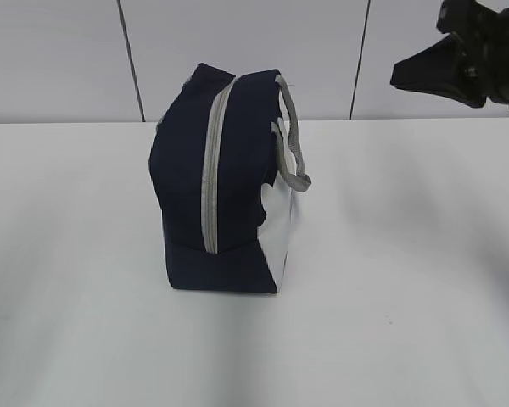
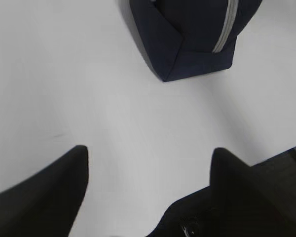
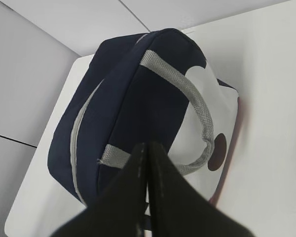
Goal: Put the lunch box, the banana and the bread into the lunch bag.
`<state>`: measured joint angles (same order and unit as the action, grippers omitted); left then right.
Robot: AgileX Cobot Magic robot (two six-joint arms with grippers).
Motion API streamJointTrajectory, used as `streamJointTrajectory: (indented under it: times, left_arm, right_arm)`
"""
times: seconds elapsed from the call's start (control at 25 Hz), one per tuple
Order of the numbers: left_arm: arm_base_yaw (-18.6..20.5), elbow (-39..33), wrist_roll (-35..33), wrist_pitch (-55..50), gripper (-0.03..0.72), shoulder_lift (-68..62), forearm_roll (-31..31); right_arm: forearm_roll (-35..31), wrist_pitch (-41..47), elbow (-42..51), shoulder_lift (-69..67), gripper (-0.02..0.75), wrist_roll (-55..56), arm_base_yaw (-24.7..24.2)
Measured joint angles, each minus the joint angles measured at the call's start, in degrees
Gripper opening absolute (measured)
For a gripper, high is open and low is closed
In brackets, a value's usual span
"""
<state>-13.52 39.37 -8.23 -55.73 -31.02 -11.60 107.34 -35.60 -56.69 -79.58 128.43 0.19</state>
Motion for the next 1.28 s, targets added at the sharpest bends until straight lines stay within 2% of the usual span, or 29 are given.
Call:
streamJointTrajectory:
  times: [0.4,0.56,0.76,0.92,1.28]
  left_arm:
    - [0.00,-5.07,0.14,-5.01,0.515,14.27,1.00]
    - [0.00,-5.11,1.55,-10.51,0.473,17.33,1.00]
    - [0.00,-5.60,1.70,-10.26,0.449,24.06,1.18]
    - [0.00,-8.91,1.70,-9.25,0.444,30.55,3.43]
    - [0.00,-9.10,1.85,-8.17,0.413,31.73,3.80]
  right_arm:
    - [-0.35,9.43,10.05,15.37,-0.016,-0.03,0.00]
    - [-0.58,12.28,14.70,21.60,-0.016,-0.13,0.00]
    - [-0.79,14.46,19.57,28.63,-0.016,-0.24,0.00]
    - [-1.01,16.92,22.77,32.95,-0.016,0.08,0.00]
    - [-1.35,22.37,28.61,38.34,-0.016,0.14,0.00]
